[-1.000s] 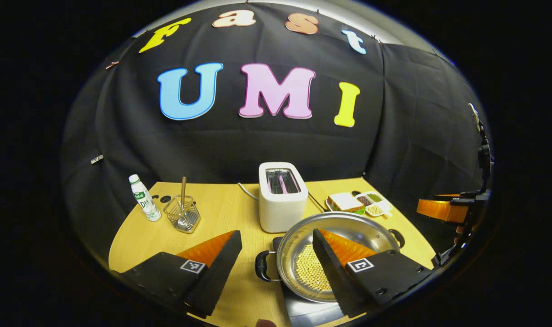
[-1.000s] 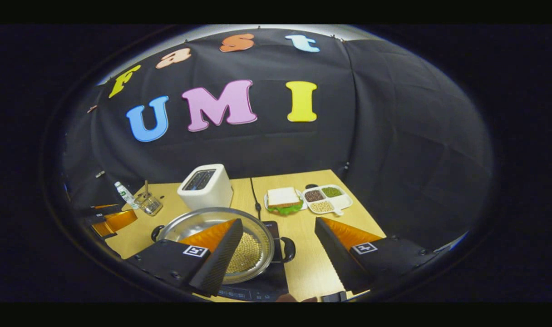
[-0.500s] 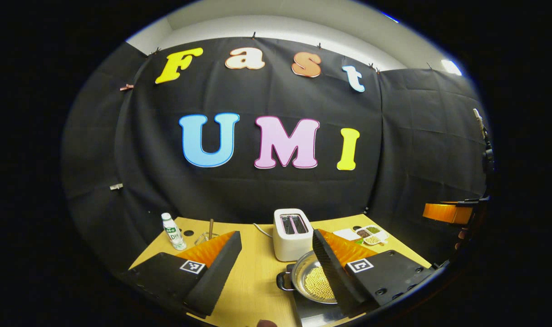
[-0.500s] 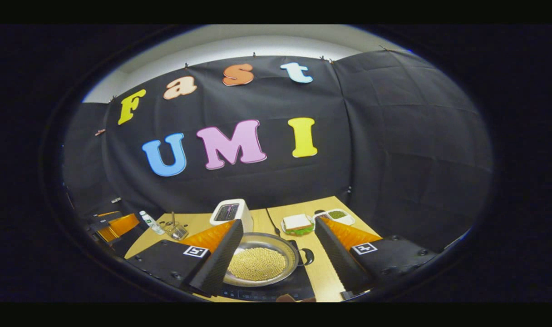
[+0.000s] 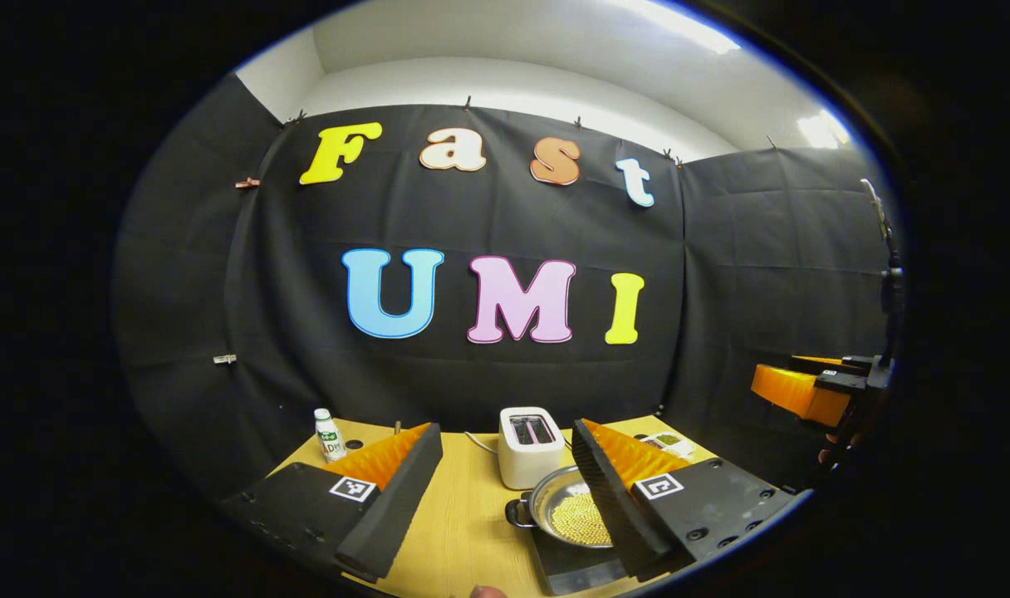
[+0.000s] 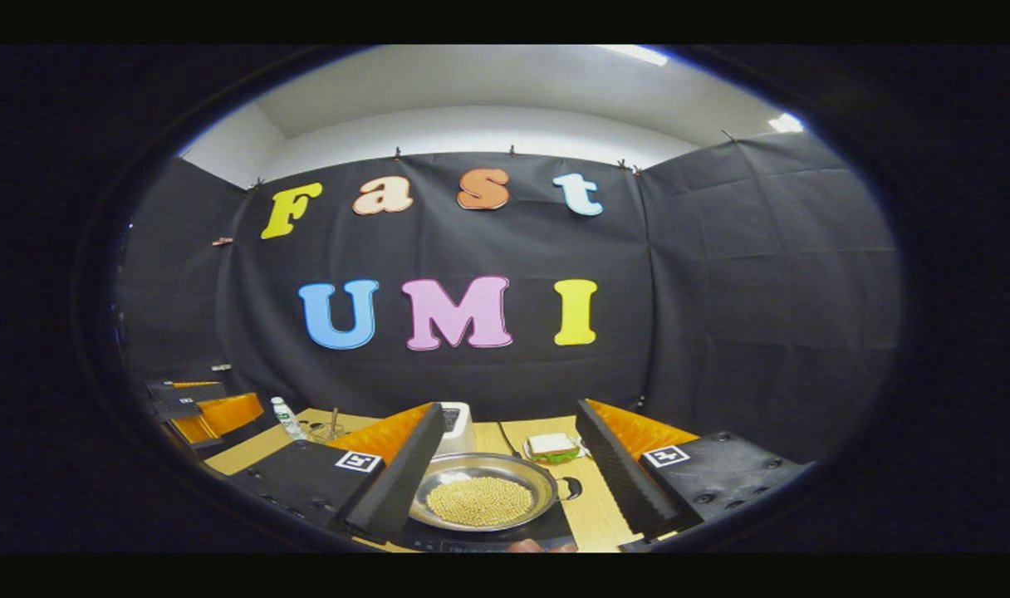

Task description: First push the handle of the pot to place it horizontally, then grasp the pot with both hands and set it on the induction cooktop.

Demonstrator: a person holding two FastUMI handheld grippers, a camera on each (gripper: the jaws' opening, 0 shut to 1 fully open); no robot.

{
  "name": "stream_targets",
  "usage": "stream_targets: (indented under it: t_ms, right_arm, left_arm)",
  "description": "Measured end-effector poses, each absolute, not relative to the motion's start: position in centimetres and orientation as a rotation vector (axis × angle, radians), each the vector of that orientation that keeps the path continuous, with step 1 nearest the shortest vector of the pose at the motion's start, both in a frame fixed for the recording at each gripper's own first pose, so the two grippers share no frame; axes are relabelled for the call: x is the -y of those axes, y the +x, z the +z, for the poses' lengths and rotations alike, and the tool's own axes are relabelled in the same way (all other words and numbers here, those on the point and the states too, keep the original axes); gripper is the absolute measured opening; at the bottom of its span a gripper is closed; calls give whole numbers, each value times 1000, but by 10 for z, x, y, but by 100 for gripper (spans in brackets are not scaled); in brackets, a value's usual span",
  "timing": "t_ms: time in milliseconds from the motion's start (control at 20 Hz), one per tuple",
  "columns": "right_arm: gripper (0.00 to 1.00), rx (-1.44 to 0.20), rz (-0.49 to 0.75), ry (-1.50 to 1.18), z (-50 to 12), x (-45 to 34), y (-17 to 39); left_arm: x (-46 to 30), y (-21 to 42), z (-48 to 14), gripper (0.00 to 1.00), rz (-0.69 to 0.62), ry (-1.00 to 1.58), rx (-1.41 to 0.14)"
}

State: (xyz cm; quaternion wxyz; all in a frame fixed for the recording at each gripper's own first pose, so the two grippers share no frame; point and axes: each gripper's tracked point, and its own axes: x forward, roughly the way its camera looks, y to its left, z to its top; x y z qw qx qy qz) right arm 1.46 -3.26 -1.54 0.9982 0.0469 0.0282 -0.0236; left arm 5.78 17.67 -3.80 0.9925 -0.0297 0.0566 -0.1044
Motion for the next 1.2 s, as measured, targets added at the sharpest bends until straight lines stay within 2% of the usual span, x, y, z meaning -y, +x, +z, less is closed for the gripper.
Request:
stream_targets:
  t_ms: [1200]
  right_arm:
    - [98,-138,-76,89,-32,46,12]
  left_arm:
    - [-193,45,-50,98,-207,-71,-165]
